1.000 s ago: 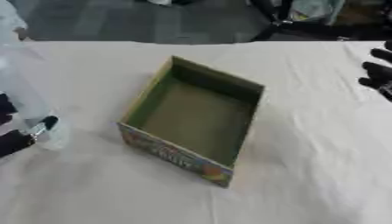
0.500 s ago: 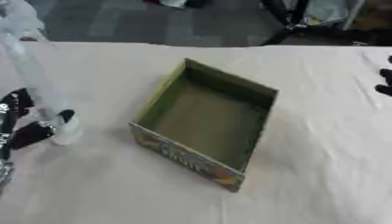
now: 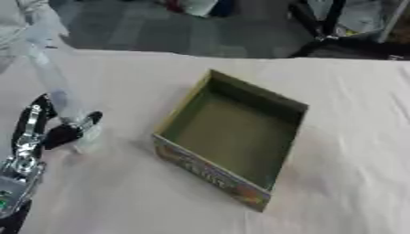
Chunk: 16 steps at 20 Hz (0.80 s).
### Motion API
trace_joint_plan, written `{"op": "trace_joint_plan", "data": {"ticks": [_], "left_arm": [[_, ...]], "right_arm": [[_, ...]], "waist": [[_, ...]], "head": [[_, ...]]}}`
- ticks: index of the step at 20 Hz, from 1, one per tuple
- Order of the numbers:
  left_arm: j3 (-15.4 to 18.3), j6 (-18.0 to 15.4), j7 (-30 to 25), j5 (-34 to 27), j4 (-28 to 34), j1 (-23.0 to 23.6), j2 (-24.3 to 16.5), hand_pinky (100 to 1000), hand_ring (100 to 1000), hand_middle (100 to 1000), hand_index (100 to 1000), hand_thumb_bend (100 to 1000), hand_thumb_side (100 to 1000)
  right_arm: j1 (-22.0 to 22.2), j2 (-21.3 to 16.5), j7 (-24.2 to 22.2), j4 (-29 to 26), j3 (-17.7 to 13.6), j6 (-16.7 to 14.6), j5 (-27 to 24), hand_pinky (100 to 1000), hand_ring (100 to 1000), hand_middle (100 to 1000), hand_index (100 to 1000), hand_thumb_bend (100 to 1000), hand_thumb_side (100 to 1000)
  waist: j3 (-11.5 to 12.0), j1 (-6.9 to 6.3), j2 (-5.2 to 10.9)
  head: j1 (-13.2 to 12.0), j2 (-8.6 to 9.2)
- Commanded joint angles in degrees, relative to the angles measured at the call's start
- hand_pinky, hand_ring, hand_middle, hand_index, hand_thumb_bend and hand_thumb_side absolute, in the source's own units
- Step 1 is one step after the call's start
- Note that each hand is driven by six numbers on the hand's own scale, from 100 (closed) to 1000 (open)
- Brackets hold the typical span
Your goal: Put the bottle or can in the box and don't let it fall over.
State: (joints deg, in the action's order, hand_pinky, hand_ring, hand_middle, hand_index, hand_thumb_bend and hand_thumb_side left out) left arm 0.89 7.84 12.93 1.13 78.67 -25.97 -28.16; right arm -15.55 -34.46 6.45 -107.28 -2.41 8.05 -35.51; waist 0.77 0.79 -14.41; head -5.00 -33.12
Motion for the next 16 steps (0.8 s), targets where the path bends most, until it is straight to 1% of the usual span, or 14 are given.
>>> {"op": "trace_joint_plan", "data": {"ticks": [1,5,7,8,9,11,12,13,14,15,16], "left_arm": [[0.0,-0.3,0.5,0.2,0.2,-1.4,-0.7,900,799,649,830,632,185],[-0.4,-0.6,0.9,-0.1,-0.2,-2.6,-0.3,892,780,636,820,625,160],[-0.5,-0.7,1.3,-0.5,-1.0,-3.2,0.2,881,737,603,796,588,100],[-0.5,-0.6,1.6,-1.0,-1.4,-3.4,0.4,882,713,584,784,557,100],[-0.6,-0.6,2.0,-1.5,-1.7,-3.6,0.6,889,679,557,765,506,100],[-0.7,-0.5,2.5,-2.8,-2.2,-3.9,0.9,908,617,504,730,431,100],[-0.8,-0.5,2.6,-3.5,-2.3,-3.9,1.1,915,575,470,684,349,100],[-0.9,-0.6,2.7,-4.1,-2.4,-3.9,1.1,916,568,464,677,333,100],[-0.9,-0.7,2.7,-4.8,-2.5,-3.9,1.2,924,521,422,632,199,100],[-1.0,-0.6,2.7,-5.4,-2.6,-3.9,1.3,924,513,414,626,169,100],[-1.0,-0.5,2.9,-6.0,-2.8,-4.0,1.4,923,477,376,586,100,100]], "right_arm": [[-0.6,-1.0,-0.4,-0.3,-0.2,0.0,0.1,844,895,882,920,573,212],[-0.6,-0.9,-0.5,-0.2,-0.2,0.1,0.2,844,894,881,918,574,214],[-0.6,-0.9,-0.6,-0.2,-0.1,0.2,0.2,844,894,881,918,575,213],[-0.7,-0.9,-0.6,-0.2,-0.1,0.2,0.2,844,894,881,918,575,214],[-0.7,-0.9,-0.6,-0.2,-0.1,0.2,0.2,844,894,881,918,575,213],[-0.6,-0.9,-0.6,-0.1,-0.2,0.2,0.3,845,894,881,918,575,213],[-0.6,-0.8,-0.5,-0.1,-0.2,0.3,0.3,845,894,881,918,575,213],[-0.6,-0.8,-0.5,-0.1,-0.2,0.3,0.3,845,894,881,918,574,213],[-0.6,-0.8,-0.5,0.0,-0.3,0.3,0.4,845,894,880,918,574,213],[-0.6,-0.8,-0.5,0.0,-0.3,0.4,0.4,845,894,880,918,574,213],[-0.6,-0.7,-0.5,0.0,-0.3,0.4,0.4,845,894,881,918,574,213]], "waist": [[-0.1,-0.17,0.65],[-0.3,-0.21,0.57],[-0.4,-0.21,0.54],[-0.5,-0.2,0.52],[-0.6,-0.19,0.5],[-0.7,-0.2,0.46],[-0.7,-0.22,0.43],[-0.8,-0.24,0.41],[-0.8,-0.26,0.4],[-0.8,-0.27,0.39],[-0.9,-0.27,0.39]], "head": [[0.0,0.61],[0.4,0.24],[0.4,0.2],[0.4,0.17],[0.4,0.14],[0.4,0.07],[0.4,0.05],[0.4,0.03],[0.5,0.02],[0.5,0.02],[0.5,0.05]]}}
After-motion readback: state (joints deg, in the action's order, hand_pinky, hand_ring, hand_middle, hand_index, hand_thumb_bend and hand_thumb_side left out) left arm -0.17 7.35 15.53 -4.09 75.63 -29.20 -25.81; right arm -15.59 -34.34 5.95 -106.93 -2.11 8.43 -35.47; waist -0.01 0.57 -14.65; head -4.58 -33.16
